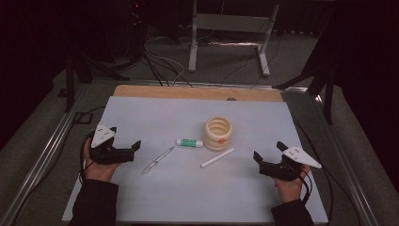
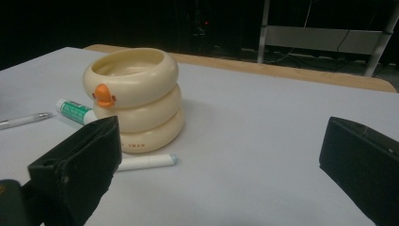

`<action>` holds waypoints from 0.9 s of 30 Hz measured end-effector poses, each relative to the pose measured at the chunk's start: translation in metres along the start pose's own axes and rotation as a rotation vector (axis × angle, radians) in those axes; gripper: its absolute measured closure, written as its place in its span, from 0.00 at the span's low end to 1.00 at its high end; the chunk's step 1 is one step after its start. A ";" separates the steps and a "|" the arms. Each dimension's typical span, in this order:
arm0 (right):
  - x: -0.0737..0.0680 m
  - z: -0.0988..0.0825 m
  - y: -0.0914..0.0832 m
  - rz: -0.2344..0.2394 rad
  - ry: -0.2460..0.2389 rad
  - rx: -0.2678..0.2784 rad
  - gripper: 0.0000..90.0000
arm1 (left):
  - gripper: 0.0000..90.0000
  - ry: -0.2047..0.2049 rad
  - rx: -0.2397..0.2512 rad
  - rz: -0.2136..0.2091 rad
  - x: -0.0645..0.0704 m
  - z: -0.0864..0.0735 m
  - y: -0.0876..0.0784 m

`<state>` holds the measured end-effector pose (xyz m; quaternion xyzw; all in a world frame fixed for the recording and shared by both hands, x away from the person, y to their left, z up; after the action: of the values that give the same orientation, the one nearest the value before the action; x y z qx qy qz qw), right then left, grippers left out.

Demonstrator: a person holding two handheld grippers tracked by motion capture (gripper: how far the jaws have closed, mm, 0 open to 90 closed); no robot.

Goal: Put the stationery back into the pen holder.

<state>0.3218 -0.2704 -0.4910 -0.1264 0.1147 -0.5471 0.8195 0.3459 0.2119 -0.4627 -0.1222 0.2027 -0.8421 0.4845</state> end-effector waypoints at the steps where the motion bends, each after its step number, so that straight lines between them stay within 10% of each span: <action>1: 0.000 0.000 0.000 -0.001 0.001 0.000 0.00 | 0.00 -0.003 -0.001 -0.006 0.000 0.001 0.002; 27: 0.003 0.001 -0.002 -0.010 0.001 0.006 0.00 | 0.00 0.075 -0.162 -0.046 0.008 0.010 0.040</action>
<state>0.3218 -0.2733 -0.4897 -0.1242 0.1129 -0.5516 0.8171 0.3769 0.1846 -0.4719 -0.1340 0.2852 -0.8378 0.4458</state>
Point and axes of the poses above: each handheld gripper's, and its own axes: y roughly forward along the jaws, z roughly out of its top, x roughly to its right, the point moved 6 cm from there along y, roughly forward along the jaws, and after that the axes turned 2 degrees about -z, right-handed, at the moved point
